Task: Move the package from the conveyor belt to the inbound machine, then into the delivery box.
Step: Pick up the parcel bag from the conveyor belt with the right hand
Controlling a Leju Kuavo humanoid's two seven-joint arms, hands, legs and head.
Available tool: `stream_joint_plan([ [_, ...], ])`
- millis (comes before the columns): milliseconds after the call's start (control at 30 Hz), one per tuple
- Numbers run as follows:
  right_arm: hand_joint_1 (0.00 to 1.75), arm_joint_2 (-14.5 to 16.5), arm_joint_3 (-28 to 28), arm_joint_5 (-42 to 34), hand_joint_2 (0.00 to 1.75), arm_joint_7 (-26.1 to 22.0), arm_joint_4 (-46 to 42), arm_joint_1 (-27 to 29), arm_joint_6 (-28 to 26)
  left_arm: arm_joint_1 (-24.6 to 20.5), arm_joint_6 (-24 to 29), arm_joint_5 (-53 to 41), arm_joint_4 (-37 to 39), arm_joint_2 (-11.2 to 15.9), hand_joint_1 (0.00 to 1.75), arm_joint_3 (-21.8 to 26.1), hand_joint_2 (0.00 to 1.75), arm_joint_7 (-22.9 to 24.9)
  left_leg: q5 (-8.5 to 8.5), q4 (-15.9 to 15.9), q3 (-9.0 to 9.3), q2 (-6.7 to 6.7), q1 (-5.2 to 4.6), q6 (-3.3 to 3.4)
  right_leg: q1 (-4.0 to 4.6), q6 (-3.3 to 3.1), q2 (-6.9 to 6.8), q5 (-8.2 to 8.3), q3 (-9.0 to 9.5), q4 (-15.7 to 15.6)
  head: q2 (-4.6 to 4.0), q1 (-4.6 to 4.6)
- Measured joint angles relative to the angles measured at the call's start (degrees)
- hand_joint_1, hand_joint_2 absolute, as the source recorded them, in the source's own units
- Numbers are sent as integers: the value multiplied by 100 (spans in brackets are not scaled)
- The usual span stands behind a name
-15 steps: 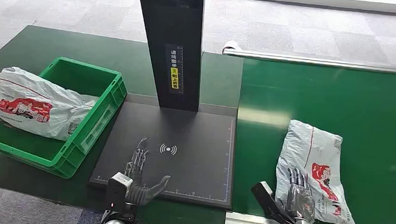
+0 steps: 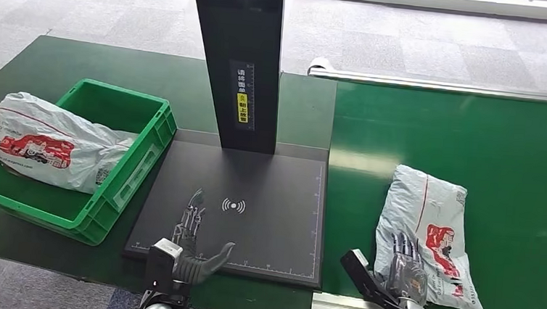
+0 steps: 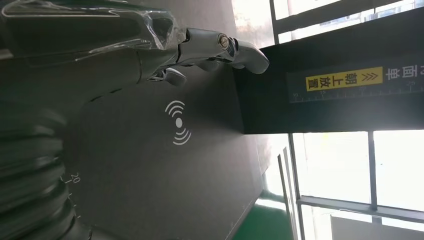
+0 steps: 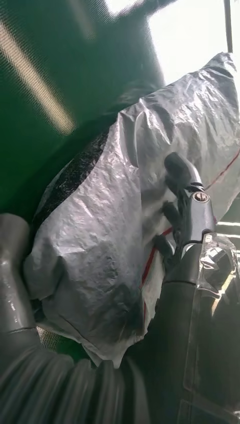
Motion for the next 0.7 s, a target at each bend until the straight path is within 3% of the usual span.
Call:
stream_joint_plan([
  [533,175,-7,1,-183,175,-104,256,-183,-46,1,73,22,1,39,0,0,175,-15,0,0,-1,0,-2,0,-1,1,0,0,-3,0,0,-1],
  [700,175,-4,2,-543,175,-274,166,-149,-99,5,90,102,2,44,0,-4,175,-28,0,0,-1,0,-2,1,-1,1,0,0,-3,0,0,-1],
])
